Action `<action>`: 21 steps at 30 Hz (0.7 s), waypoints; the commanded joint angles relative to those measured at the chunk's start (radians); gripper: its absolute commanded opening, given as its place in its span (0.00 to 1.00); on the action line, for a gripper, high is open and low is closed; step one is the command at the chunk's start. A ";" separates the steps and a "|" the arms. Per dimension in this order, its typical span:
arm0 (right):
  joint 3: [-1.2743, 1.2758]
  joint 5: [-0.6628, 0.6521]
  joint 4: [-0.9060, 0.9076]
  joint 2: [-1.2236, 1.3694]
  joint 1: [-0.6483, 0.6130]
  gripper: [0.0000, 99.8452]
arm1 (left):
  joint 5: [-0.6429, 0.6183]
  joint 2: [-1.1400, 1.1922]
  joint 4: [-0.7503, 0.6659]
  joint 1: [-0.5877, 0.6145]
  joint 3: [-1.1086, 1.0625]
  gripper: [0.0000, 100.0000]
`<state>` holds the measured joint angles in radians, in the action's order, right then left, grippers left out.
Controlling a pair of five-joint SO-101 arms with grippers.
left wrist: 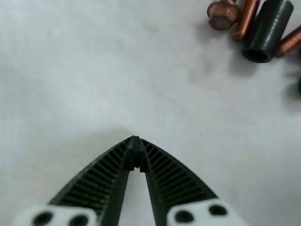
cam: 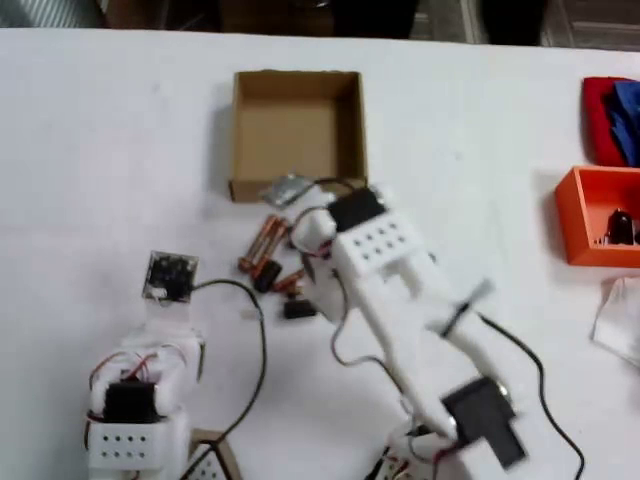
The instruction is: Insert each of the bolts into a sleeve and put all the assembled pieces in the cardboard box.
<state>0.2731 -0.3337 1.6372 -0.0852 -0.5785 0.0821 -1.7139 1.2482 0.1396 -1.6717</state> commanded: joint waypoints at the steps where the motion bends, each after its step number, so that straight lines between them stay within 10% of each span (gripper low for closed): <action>1: -0.054 -0.224 -0.068 0.087 -0.042 0.27 | 0.003 -0.003 -0.017 0.006 -0.013 0.03; 21: -0.069 -0.422 -0.189 0.076 -0.285 0.27 | 0.003 -0.003 -0.017 0.006 -0.013 0.03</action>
<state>0.2117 -0.7572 1.5159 -0.0192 -0.8562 0.0821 -1.7139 1.2482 0.1412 -1.6717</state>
